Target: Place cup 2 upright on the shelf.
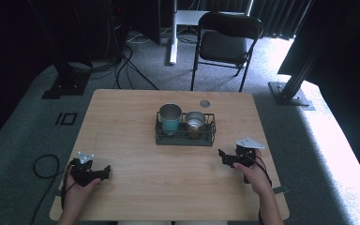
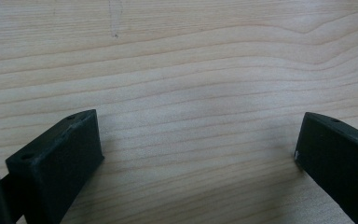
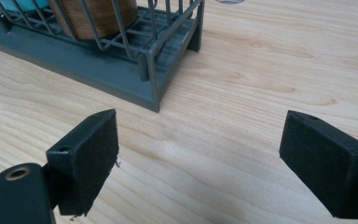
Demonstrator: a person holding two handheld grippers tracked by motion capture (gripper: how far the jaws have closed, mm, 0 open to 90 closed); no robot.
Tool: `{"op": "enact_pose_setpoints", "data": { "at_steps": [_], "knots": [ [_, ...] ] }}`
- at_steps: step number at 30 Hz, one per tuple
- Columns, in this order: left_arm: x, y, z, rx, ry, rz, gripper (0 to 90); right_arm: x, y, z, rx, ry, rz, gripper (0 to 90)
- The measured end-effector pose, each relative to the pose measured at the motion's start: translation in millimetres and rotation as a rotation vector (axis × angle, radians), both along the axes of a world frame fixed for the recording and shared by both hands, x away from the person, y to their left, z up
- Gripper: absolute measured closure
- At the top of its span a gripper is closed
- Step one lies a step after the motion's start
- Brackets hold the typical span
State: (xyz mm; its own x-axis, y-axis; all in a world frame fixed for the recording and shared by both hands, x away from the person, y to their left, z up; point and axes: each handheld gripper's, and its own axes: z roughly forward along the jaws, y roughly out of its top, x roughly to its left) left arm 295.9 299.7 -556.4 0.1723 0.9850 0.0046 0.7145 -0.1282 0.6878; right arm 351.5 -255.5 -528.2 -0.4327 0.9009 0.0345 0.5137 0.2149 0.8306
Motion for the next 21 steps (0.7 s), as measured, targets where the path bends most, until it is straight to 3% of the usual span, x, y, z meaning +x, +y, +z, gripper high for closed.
{"op": "enact_pose_setpoints", "data": {
  "at_steps": [21],
  "knots": [
    [0.0, 0.0, 0.0, 0.000, 0.000, 0.000, 1.1, -31.2, -18.6, -10.7, -0.026, 0.023, -0.025, 11.4]
  ]
}}
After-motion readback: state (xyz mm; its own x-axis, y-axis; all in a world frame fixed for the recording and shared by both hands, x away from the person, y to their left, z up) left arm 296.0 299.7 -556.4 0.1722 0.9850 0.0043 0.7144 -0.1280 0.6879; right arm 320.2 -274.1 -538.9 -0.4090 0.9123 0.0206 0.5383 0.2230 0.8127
